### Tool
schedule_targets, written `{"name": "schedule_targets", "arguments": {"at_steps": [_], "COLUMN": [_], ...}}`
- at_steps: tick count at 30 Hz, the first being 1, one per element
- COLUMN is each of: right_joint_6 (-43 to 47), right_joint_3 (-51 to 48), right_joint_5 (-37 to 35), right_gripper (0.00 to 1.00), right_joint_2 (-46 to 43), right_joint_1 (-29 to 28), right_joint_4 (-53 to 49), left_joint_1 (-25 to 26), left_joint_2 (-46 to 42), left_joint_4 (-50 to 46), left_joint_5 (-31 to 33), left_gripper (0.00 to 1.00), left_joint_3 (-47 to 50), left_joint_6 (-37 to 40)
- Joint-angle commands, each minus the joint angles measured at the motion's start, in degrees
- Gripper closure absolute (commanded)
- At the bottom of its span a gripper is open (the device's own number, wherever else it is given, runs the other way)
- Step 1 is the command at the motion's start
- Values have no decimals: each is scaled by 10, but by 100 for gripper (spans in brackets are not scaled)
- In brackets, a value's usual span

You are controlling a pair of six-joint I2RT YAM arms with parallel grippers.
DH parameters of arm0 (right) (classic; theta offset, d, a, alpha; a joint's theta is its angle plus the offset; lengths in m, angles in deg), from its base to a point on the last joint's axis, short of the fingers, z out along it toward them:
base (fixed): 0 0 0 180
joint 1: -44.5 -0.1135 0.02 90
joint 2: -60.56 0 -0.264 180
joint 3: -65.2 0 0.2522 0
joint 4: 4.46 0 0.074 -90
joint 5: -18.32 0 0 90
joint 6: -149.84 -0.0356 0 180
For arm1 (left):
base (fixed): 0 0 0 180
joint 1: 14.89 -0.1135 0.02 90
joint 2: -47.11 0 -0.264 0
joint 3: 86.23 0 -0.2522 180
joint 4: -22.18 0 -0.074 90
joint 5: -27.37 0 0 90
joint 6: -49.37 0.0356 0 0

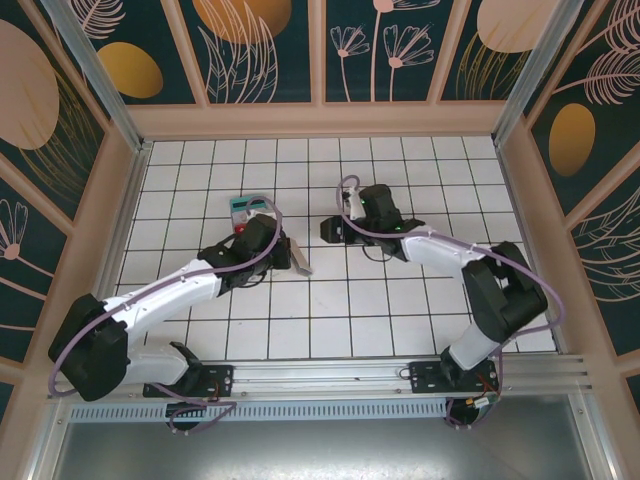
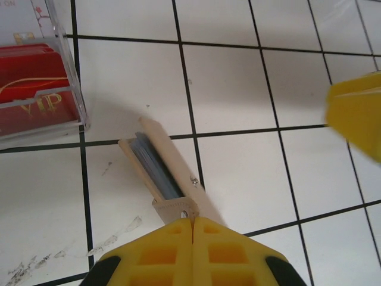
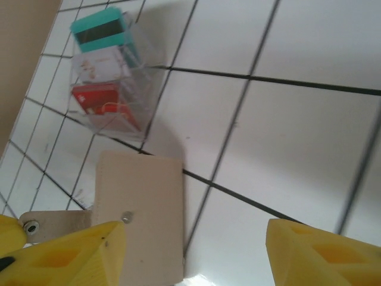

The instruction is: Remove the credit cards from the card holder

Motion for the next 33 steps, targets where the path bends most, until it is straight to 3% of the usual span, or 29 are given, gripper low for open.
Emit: {"name": "schedule_targets", "arguments": {"at_steps": [1, 4, 11, 27, 30, 33], "right_joint_6": [-1, -22, -24, -18, -17, -14], "right_joint_3": [33, 51, 75, 115, 116, 118], "right_joint_5": [64, 120, 144, 164, 160, 155], "right_gripper": [37, 37, 44, 35, 39, 51], "right_joint_2": [40, 73, 114, 153, 156, 157], "right_joint_1": [-8, -11, -17, -49, -49, -48], "right_joint_4": [6, 19, 13, 0, -1, -6], "left_joint_1": [1, 1, 1, 1, 1, 1], "left_joint_2": [-4, 2, 14, 26, 21, 20], "left_joint_4": [20, 14, 12, 7, 5, 1], "left_joint_5": [9, 11, 10, 11, 14, 18], "left_gripper": [100, 100, 100, 100, 100, 100], "left_joint_3": [6, -3, -3, -37, -37, -31], "left_joint_6": [-11, -14, -15, 4, 4, 4]}}
